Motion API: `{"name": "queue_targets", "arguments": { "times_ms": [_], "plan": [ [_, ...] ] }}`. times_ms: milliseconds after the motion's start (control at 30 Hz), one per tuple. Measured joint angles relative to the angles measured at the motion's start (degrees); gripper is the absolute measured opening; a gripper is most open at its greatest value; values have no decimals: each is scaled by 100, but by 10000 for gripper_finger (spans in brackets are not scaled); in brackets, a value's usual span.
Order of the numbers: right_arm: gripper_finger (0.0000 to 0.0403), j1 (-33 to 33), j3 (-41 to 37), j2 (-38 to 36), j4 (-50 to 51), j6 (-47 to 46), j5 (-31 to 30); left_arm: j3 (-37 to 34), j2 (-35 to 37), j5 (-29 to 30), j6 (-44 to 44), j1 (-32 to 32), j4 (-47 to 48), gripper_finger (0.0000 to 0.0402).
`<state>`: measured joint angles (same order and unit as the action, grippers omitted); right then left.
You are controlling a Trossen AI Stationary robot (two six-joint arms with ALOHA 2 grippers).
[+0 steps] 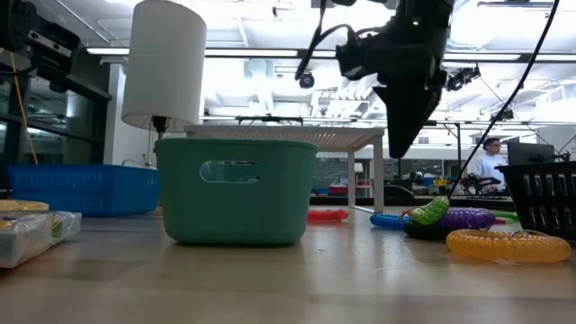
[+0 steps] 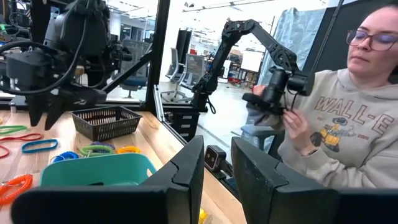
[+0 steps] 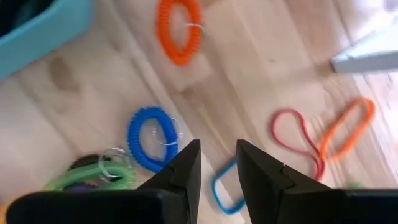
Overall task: Pick & Place Office Desk Supplies
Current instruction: Put the blue rubber band into the green bin
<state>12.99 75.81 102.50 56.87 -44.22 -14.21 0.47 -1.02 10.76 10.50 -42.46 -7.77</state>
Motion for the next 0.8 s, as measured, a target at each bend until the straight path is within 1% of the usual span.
{"name": "queue_targets", "arguments": {
  "times_ms": [200,400,800],
  "plan": [
    [91,2,0,0,327,-630,128,0,0,0,0,1,0,79],
    [91,-39,0,0,608,-981,131,0,0,0,0,0,0,79],
    [91,-41,-645,2,103,-1530,389,0,0,0,0,2,0,79]
  ]
}}
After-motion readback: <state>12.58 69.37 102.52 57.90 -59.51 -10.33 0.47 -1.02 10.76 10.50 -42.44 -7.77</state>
